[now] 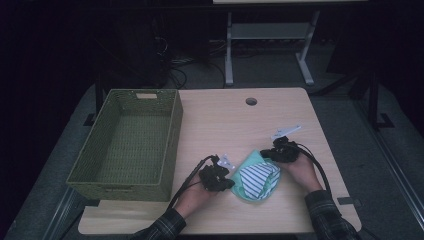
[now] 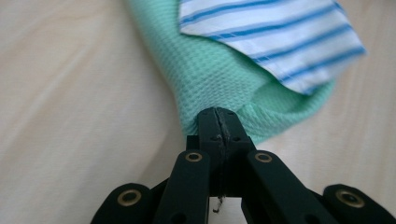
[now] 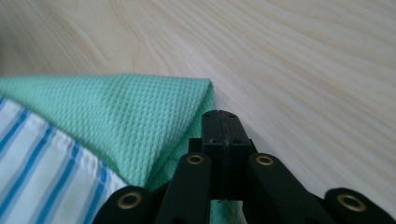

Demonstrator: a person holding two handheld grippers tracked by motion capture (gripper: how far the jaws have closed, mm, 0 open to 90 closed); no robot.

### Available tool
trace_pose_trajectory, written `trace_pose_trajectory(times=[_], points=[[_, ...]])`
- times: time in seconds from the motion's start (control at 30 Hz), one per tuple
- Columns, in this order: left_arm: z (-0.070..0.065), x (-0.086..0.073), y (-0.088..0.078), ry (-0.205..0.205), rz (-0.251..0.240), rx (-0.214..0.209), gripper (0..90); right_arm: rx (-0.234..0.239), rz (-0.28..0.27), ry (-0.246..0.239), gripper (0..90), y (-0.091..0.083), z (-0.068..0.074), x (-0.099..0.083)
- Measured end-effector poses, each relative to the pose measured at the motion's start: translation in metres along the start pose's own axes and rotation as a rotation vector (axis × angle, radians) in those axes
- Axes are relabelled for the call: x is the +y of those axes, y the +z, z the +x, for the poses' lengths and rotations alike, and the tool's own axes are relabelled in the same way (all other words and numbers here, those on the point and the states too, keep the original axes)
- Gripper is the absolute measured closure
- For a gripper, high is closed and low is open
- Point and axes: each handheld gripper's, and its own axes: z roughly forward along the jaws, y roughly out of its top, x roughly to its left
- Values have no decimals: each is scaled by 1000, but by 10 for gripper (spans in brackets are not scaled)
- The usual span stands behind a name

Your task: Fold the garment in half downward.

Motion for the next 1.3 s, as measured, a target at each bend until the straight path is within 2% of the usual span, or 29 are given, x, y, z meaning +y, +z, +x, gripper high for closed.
trace_pose_trajectory(times=[0.13,0.33,0.37,0.5,0.57,0.73,0.83,0.93,1.13,1.27,1.3], points=[[11,2,0,-9,-4,47,891,-16,15,2,894,-8,0,-7],[26,6,1,-25,-11,68,892,-21,17,15,894,-18,4,-18],[29,7,2,-29,-14,68,893,-28,25,3,894,-21,4,-20],[36,8,3,-44,-30,85,894,-26,20,2,894,-26,8,-28],[40,9,3,-37,-30,96,895,-28,25,-1,894,-29,9,-30],[48,13,5,-40,-37,110,895,-28,20,-7,894,-35,16,-38],[55,15,6,-50,-45,107,894,-20,26,2,894,-38,19,-41],[55,13,3,-64,-52,100,891,-28,15,-1,894,-41,20,-44],[51,6,-14,-83,-78,81,755,-36,-54,6,894,-53,16,-40],[45,0,-26,-91,-92,96,616,-40,-86,7,894,-55,10,-34],[43,-2,-27,-97,-97,98,577,-45,-76,8,894,-54,9,-30]])
